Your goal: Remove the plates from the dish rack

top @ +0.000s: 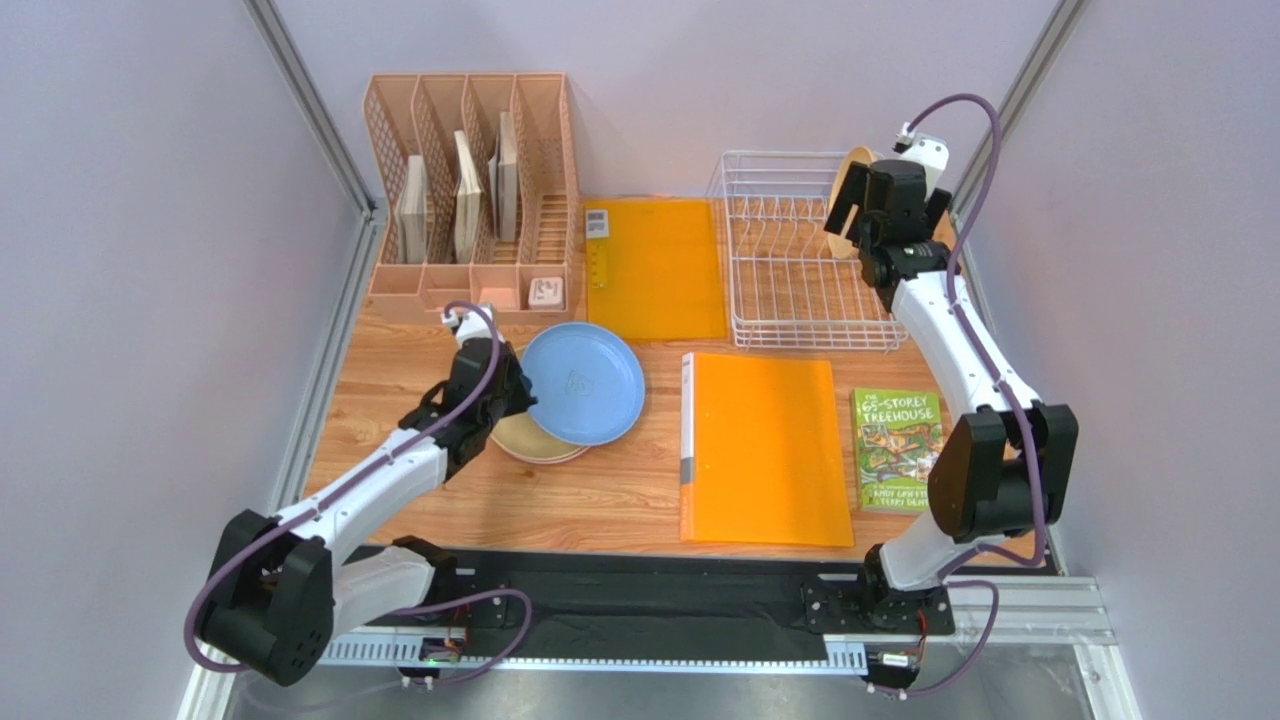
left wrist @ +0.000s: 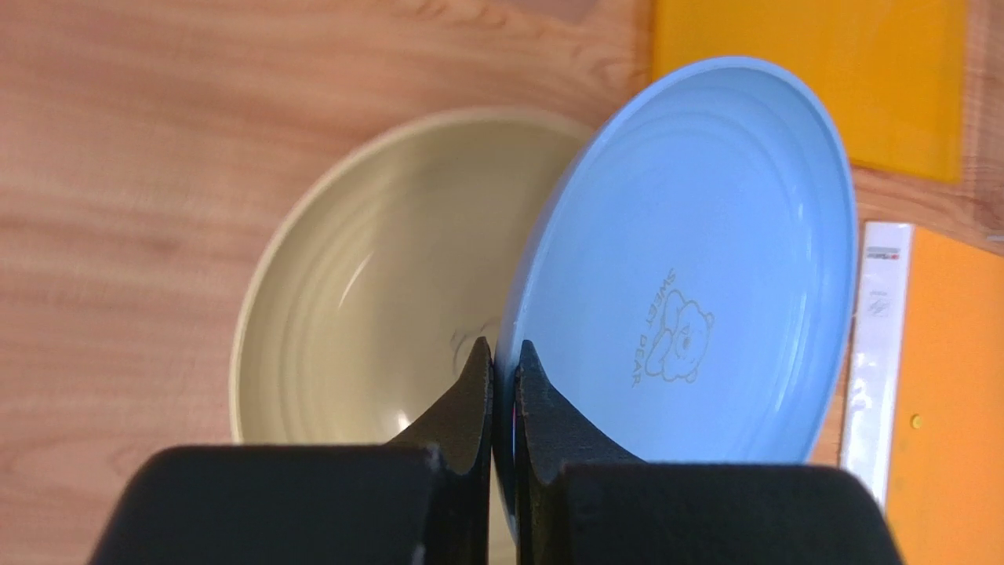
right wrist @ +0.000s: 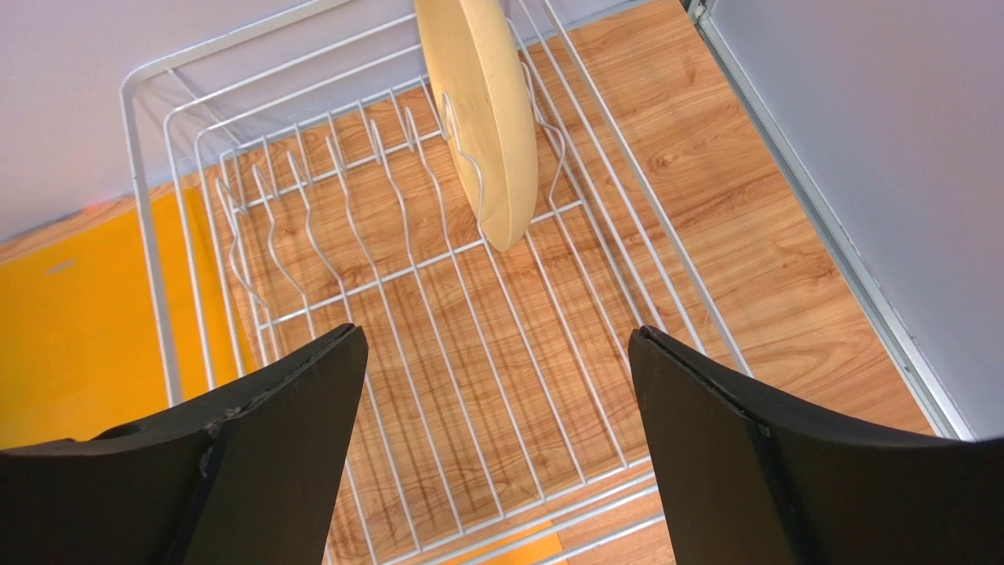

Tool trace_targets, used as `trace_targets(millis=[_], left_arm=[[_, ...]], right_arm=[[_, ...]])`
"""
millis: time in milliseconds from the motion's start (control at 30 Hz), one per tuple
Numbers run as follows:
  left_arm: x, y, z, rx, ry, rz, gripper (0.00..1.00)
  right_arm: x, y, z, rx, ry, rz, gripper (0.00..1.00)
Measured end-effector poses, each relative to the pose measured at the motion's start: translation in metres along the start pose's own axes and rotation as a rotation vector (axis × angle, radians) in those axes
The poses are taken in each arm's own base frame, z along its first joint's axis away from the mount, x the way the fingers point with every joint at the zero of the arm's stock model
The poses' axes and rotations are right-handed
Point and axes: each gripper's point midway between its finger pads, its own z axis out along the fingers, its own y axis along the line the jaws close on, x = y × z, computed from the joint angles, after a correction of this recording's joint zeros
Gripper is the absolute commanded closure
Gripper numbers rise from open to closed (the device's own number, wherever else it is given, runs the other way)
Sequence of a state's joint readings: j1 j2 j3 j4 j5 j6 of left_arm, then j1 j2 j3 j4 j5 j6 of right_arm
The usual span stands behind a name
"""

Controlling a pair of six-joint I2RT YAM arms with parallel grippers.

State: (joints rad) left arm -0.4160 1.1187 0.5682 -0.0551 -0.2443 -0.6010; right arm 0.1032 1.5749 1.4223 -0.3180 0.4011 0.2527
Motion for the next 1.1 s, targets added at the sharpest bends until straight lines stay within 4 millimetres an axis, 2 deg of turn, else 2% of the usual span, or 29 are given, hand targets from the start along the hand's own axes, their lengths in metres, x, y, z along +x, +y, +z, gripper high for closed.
trace_targets(millis=[100, 567, 733, 833, 900, 967, 1033, 1100], left_arm=[[0.01, 0.013, -0.007, -0.033, -0.007, -0.038, 1.0], [-0.016, 0.05, -0.049, -0.144, -0.206, -0.116, 0.99], [-0.011, 0.061, -0.05, -0.201, -0.197, -0.114, 0.87], [-0.003, 0.067, -0.046, -0.231, -0.173, -0.108, 0.83], [0.005, 0.071, -0.041, -0.249, -0.147, -0.103, 0.77], [0.012, 0.073, -0.038, -0.263, -0.127, -0.1, 0.58], [0.016, 0.074, -0.035, -0.271, -0.116, -0.095, 0.33], [0.018, 0.075, -0.032, -0.274, -0.111, -0.092, 0.28]], right_arm=[[0.005, 0.001, 0.011, 0.013, 0.016, -0.019, 0.12], [0.031, 0.007, 0.028, 0.001, 0.082, -0.043, 0.12], [0.032, 0.005, 0.03, 0.012, 0.087, -0.049, 0.12], [0.026, 0.003, 0.032, 0.03, 0.072, -0.057, 0.12], [0.02, 0.003, 0.035, 0.041, 0.06, -0.066, 0.12], [0.011, 0.004, 0.039, 0.051, 0.041, -0.074, 0.12], [0.004, 0.005, 0.044, 0.059, 0.028, -0.083, 0.11], [-0.001, 0.006, 0.05, 0.067, 0.019, -0.092, 0.11]])
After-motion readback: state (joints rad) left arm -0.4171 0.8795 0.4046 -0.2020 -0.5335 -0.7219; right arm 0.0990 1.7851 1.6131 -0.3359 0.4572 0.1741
